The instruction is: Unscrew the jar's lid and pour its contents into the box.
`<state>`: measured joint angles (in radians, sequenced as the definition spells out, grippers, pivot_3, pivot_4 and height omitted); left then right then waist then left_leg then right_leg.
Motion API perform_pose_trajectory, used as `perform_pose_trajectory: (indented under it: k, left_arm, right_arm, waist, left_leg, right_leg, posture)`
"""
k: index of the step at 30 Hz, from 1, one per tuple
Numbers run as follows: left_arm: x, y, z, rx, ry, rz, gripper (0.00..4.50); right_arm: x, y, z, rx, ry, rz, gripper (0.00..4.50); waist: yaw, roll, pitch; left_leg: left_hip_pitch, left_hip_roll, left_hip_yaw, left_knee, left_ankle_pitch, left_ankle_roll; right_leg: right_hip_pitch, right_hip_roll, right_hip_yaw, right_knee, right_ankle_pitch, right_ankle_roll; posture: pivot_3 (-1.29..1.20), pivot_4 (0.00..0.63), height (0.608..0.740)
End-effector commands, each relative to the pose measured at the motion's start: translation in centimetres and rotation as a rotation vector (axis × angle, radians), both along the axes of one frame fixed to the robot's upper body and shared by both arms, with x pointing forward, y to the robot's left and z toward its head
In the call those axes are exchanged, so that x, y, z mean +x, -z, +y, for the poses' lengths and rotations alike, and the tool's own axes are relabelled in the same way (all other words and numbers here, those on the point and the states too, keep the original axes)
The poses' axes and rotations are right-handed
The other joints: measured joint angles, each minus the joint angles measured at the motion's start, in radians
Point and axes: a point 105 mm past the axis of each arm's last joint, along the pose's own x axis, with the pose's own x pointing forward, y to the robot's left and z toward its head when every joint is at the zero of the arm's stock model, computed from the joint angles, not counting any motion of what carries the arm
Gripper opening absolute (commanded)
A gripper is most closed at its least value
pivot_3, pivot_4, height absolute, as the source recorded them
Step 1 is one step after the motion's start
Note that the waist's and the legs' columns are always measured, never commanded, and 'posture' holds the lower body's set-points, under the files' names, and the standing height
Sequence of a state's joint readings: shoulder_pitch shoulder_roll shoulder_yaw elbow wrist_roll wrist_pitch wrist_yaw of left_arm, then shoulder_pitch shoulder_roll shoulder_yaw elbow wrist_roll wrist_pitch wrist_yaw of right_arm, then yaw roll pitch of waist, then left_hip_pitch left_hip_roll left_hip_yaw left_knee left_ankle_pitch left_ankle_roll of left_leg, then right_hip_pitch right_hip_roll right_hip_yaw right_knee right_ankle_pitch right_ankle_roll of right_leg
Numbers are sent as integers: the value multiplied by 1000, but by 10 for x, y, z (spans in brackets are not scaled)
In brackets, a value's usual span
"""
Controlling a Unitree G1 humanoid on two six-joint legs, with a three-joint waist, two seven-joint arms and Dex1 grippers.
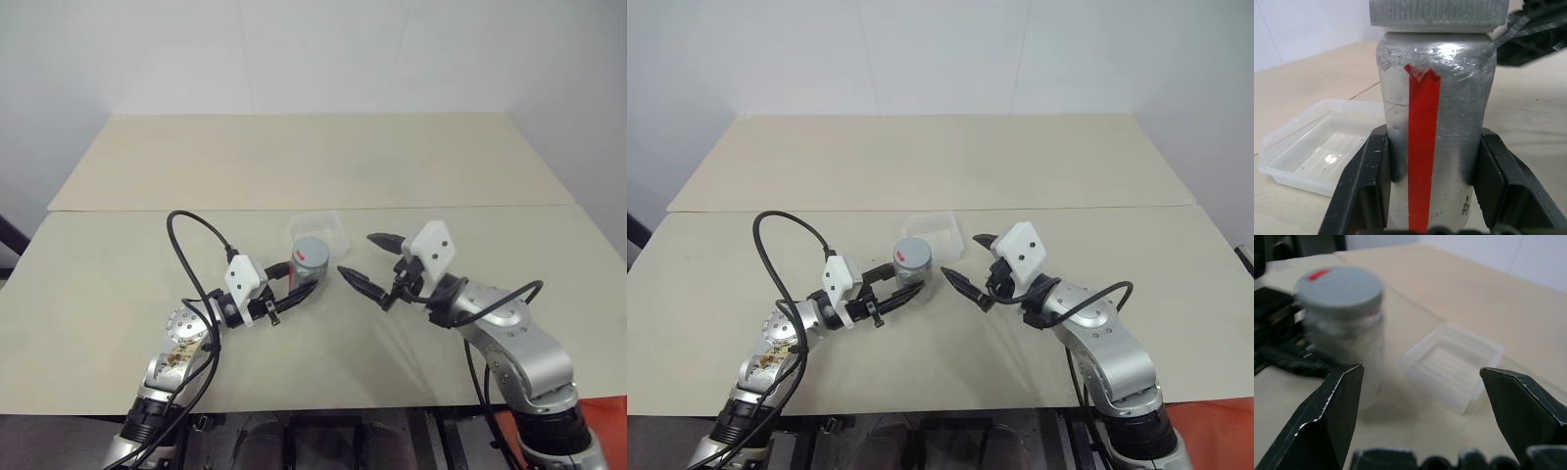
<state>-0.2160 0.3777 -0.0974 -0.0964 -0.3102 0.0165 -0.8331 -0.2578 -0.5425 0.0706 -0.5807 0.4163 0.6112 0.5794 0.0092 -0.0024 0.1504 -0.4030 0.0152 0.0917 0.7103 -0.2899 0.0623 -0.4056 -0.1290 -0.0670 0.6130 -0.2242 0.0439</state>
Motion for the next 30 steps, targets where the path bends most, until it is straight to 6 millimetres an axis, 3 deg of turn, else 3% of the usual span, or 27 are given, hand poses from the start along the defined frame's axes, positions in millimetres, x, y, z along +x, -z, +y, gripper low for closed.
perform_pose_trajectory:
  k: [1, 14, 30]
  left_arm:
    - [-1, -8, -2, -5, -2, -58, 1951]
    - [-3, -9, -5, 1, 9, -69, 1951]
    - [-4, -9, -6, -3, 14, -65, 1951]
  right_arm:
    - [-21, -21, 17, 28, -110, -62, 4439]
    - [-14, -30, 52, 151, -67, -43, 4439]
    - [-6, -26, 59, 179, -47, -29, 4439]
  waist:
    - [0, 0, 0]
    - [0, 0, 0]
    - [-2, 0, 0]
  left_leg:
    - [0, 0, 0, 0, 0, 0]
    - [0, 0, 0, 0, 0, 0]
    - [0, 0, 0, 0, 0, 0]
  right_leg:
    - [0, 0, 0, 0, 0, 0]
    - [0, 0, 0, 1, 0, 0]
    - [0, 0, 0, 1, 0, 0]
  posture:
    - [0, 150, 740]
    - [0, 150, 740]
    - [0, 150, 740]
